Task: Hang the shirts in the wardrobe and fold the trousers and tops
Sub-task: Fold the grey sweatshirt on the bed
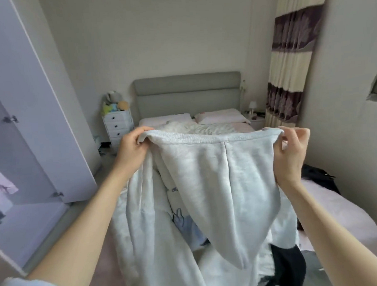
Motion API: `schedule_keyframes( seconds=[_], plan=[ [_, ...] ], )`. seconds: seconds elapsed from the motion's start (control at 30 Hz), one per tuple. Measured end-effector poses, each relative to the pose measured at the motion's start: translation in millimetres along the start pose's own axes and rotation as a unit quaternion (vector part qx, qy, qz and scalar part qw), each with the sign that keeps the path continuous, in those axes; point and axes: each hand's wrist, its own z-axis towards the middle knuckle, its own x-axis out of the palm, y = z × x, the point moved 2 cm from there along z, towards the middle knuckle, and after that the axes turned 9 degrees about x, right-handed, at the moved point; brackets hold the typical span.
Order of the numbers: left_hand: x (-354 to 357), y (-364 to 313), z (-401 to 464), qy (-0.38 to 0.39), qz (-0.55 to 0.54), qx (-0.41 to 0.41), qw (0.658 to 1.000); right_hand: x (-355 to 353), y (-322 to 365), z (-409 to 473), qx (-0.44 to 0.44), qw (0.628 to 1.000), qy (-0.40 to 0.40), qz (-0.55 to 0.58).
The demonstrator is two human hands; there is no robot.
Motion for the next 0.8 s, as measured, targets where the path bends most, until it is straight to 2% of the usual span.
schedule_keyframes(
  seconds=[0.1,0.17,0.2,0.27,0.37,0.43,0.53,0.63,0.7,0.8],
  plan=[
    [-2,13,-2,0.035,0.112,-0.009,0.993,8,-1,0,0.014,0.998,0.039,-0.053],
    [0,29,-17,0.063,0.187,-0.052,0.979,11,-16,-7,0.047,0.988,0.095,-0.111],
    [2,35,-26,0.069,0.192,-0.075,0.976,11,-25,-12,0.038,0.985,0.114,-0.126],
    [6,51,-45,0.071,0.161,-0.129,0.976,12,-45,-27,0.005,0.981,0.146,-0.128],
    [7,71,-60,0.104,0.050,-0.203,0.972,15,-66,-40,-0.005,0.974,0.176,-0.140],
    [8,88,-65,0.172,0.020,-0.223,0.959,26,-77,-43,-0.023,0.970,0.185,-0.153],
    [13,127,-52,0.289,0.011,-0.211,0.934,61,-97,-41,-0.059,0.966,0.202,-0.149],
    [16,179,-25,0.340,-0.003,-0.239,0.909,109,-122,-34,-0.027,0.966,0.206,-0.153],
    [22,225,-1,0.301,-0.001,-0.257,0.918,155,-139,-23,0.010,0.962,0.209,-0.177],
    [40,325,55,0.130,0.061,-0.280,0.949,265,-172,5,0.069,0.936,0.233,-0.255]
  ],
)
